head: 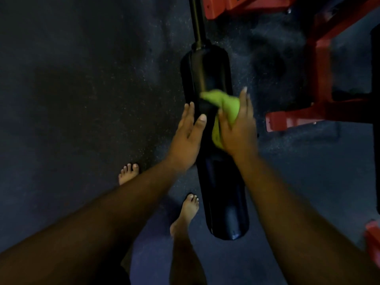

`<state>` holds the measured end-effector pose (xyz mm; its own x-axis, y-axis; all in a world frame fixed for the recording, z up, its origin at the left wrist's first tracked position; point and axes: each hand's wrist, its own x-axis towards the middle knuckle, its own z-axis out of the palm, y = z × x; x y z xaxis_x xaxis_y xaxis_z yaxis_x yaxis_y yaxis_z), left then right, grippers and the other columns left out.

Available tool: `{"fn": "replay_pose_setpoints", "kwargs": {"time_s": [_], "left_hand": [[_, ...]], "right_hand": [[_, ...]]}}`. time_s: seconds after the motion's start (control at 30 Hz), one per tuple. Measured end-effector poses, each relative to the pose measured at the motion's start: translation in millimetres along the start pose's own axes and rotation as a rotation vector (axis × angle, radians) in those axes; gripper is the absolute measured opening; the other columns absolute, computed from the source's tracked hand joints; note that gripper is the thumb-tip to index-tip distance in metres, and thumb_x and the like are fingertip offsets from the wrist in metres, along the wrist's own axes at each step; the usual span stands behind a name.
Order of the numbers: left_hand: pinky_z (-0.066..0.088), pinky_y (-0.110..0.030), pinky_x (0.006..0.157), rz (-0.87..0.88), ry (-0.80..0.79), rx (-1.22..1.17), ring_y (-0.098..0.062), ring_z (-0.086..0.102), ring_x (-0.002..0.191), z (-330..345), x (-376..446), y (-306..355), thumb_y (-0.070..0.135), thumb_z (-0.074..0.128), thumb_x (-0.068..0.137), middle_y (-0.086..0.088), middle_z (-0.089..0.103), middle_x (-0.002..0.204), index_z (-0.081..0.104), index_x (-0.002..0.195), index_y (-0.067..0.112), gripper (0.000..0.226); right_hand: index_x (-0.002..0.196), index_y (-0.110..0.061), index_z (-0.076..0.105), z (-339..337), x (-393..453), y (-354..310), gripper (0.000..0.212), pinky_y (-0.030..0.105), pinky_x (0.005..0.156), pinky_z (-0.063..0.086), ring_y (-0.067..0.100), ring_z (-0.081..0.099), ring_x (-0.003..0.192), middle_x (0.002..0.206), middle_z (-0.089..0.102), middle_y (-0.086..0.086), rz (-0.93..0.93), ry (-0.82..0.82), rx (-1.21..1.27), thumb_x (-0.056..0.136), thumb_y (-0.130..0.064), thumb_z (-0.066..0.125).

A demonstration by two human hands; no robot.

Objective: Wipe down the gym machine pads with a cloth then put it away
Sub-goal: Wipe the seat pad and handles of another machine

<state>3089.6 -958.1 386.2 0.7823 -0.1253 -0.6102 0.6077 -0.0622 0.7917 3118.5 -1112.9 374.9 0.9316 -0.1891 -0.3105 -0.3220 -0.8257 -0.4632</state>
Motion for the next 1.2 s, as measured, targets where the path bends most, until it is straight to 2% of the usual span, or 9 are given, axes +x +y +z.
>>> {"fn": "replay_pose_setpoints", "kwargs": {"time_s": [0.13,0.3,0.4,0.53,0.63,0.73,0.93,1.07,1.2], "left_hand": [[0.012,-0.031,0.127,0.030,0.069,-0.015,-0.010,0.014,0.156,-1.8,0.6,-14.8,0.049,0.041,0.104,0.000,0.017,0.170,0.020,0.162,0.021,0.068],[0.007,-0.023,0.122,-0.004,0.017,0.070,-0.009,0.006,0.156,18.8,-29.0,-21.0,0.048,0.041,0.106,0.004,0.007,0.171,0.015,0.163,0.025,0.066],[0.007,-0.028,0.122,-0.023,-0.016,0.044,-0.002,0.000,0.152,35.9,-54.9,-30.9,0.056,0.039,0.102,0.012,-0.004,0.171,0.012,0.162,0.033,0.070],[0.005,-0.038,0.129,-0.040,0.016,0.005,0.003,-0.001,0.149,43.0,-59.6,-38.3,0.059,0.037,0.100,0.015,-0.002,0.170,0.009,0.162,0.033,0.074],[0.012,-0.046,0.129,-0.078,0.050,-0.126,-0.009,0.005,0.157,36.5,-52.3,-46.5,0.070,0.041,0.092,0.010,0.010,0.171,0.010,0.162,0.033,0.086],[0.010,-0.048,0.129,-0.114,0.013,-0.203,-0.014,0.004,0.158,30.4,-53.0,-52.2,0.076,0.047,0.088,0.009,0.010,0.171,0.011,0.162,0.036,0.091],[-0.003,-0.029,0.125,-0.053,-0.002,0.129,-0.013,-0.009,0.157,49.9,-56.1,-31.4,0.040,0.031,0.110,0.000,-0.011,0.171,-0.005,0.162,0.015,0.068],[0.007,-0.049,0.125,0.000,-0.012,0.378,-0.016,-0.003,0.158,50.0,-50.7,-50.9,0.036,0.029,0.111,0.000,-0.012,0.171,-0.010,0.162,0.015,0.068],[0.013,-0.036,0.124,-0.147,-0.048,0.383,-0.026,0.012,0.157,22.4,-36.1,-75.8,0.034,0.033,0.111,-0.007,-0.001,0.172,0.006,0.163,0.015,0.062]], "right_hand": [[0.164,-0.026,0.009,-0.5,0.9,10.4,0.099,0.055,0.116,0.031,0.037,0.028,0.150,0.169,0.018,0.011,-0.074,-0.031,-0.056,0.085,-0.076,0.043],[0.152,-0.051,-0.005,-21.8,-164.8,77.8,0.083,0.067,0.101,0.044,0.049,0.041,0.135,0.159,0.035,0.020,-0.016,-0.162,-0.071,0.090,-0.059,0.049],[0.159,-0.047,-0.007,-22.1,-223.2,95.2,0.086,0.067,0.103,0.044,0.048,0.043,0.136,0.161,0.034,0.018,0.025,-0.183,-0.114,0.092,-0.061,0.045],[0.163,-0.027,0.004,1.4,-135.2,56.1,0.090,0.066,0.111,0.037,0.041,0.031,0.147,0.169,0.017,0.010,0.045,-0.033,-0.088,0.090,-0.058,0.045],[0.163,-0.030,0.002,7.4,-79.0,29.0,0.093,0.065,0.108,0.035,0.037,0.029,0.148,0.171,0.011,0.006,-0.002,0.011,-0.181,0.090,-0.068,0.046],[0.161,-0.037,0.006,1.6,-121.5,57.0,0.092,0.066,0.109,0.034,0.035,0.021,0.151,0.171,0.010,0.002,-0.046,-0.071,-0.119,0.088,-0.069,0.053],[0.162,-0.026,0.017,-11.6,-260.4,132.8,0.083,0.060,0.105,0.046,0.035,0.039,0.136,0.163,0.030,0.010,0.093,-0.191,-0.130,0.093,-0.060,0.049],[0.157,-0.018,0.029,-28.2,-238.7,132.6,0.074,0.056,0.114,0.040,0.027,0.043,0.140,0.156,0.043,0.012,0.066,-0.110,0.123,0.093,-0.042,0.058],[0.153,-0.026,0.033,-41.9,-186.1,107.8,0.073,0.049,0.113,0.044,0.017,0.050,0.135,0.148,0.048,0.001,0.181,0.098,0.280,0.092,-0.055,0.059]]}}
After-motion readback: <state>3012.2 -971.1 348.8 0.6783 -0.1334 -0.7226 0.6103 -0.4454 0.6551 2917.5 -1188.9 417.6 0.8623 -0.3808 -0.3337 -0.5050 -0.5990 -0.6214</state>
